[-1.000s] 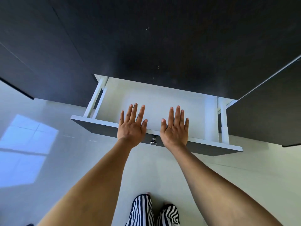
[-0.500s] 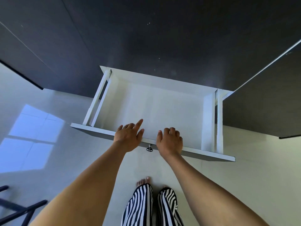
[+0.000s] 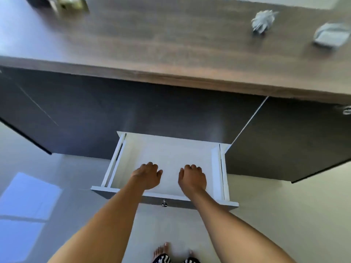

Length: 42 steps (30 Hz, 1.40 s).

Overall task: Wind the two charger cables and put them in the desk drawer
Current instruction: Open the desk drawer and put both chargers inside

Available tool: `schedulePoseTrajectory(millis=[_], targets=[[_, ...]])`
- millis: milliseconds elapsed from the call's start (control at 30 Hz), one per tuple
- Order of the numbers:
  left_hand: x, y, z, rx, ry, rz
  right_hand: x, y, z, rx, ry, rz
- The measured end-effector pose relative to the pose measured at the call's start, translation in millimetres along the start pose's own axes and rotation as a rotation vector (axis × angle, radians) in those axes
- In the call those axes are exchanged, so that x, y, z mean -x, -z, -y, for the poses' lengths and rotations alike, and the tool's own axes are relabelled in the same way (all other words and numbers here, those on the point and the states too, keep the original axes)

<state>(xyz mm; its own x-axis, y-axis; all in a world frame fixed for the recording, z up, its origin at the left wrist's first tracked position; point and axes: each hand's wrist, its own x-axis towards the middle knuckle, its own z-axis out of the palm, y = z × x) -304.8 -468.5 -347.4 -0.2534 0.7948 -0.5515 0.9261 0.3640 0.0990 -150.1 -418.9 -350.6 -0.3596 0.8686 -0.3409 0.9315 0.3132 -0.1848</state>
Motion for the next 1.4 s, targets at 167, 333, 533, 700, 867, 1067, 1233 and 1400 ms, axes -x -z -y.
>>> schedulePoseTrajectory(millis=[167, 333, 533, 700, 867, 1067, 1233, 1400], targets=[[31, 96, -23, -0.081, -0.036, -0.059, 15, 82, 9, -0.033, 0.000, -0.128], [44, 184, -61, -0.150, -0.072, -0.010, 18, 170, -2, -0.054, -0.013, -0.323], [64, 285, -122, -0.113, -0.107, 0.118, 26, 254, -31, -0.024, -0.037, -0.523], [77, 357, -164, -0.106, -0.181, 0.159, 24, 316, -60, -0.030, -0.105, -0.549], [58, 400, -189, -0.163, -0.285, -0.007, 13, 358, -92, -0.069, -0.224, -0.569], [18, 420, -219, -0.200, -0.355, -0.212, -13, 394, -144, -0.053, -0.267, -0.458], [-23, 440, -251, -0.113, -0.335, -0.378, -62, 432, -205, -0.036, -0.236, -0.412], [-73, 459, -285, 0.007, -0.204, -0.417, -117, 472, -254, 0.002, -0.189, -0.385]])
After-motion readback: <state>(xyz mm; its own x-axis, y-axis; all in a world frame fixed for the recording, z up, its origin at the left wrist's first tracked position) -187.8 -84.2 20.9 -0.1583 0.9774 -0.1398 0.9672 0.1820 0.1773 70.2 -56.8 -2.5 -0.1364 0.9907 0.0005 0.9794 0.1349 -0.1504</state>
